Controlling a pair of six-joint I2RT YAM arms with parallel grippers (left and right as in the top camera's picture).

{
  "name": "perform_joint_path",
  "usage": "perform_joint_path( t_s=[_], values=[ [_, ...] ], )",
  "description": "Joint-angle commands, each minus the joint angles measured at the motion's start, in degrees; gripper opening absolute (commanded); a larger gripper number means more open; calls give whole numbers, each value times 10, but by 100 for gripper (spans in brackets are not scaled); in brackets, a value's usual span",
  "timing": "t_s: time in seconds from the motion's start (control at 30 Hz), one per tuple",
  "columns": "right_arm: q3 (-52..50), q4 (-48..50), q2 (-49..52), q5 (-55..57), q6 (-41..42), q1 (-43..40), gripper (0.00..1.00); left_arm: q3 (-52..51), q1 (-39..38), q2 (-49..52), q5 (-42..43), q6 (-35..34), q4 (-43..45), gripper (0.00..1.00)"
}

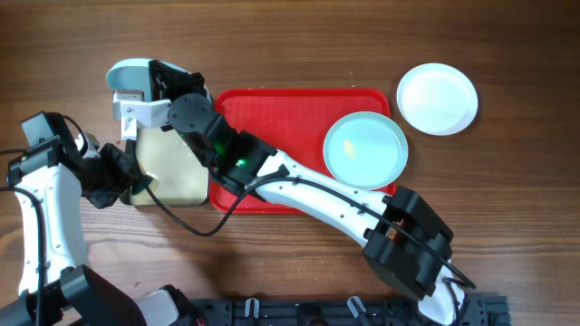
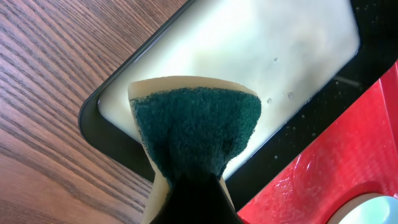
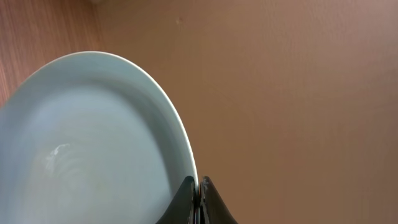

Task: Clean dirty plates on tray and stack at the side
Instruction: 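Swing the light-blue plate with the right gripper over the cream tray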

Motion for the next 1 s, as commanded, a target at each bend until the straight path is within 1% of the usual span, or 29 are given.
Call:
perform_joint_path(
  t_s=[0.0,0.67,0.87,0.97],
  values=[
    [9,5,7,6,-5,2,4,-3,-3,-11,-1,8,2,4],
    [9,-4,7,6,-3,2,4,-3,-3,-10,-1,8,3,4],
    [9,-9,7,6,28,2,4,-3,-3,-11,-1,8,3,4],
    [9,-17,7,6,31,2,4,-3,-3,-11,-1,8,3,4]
  ],
)
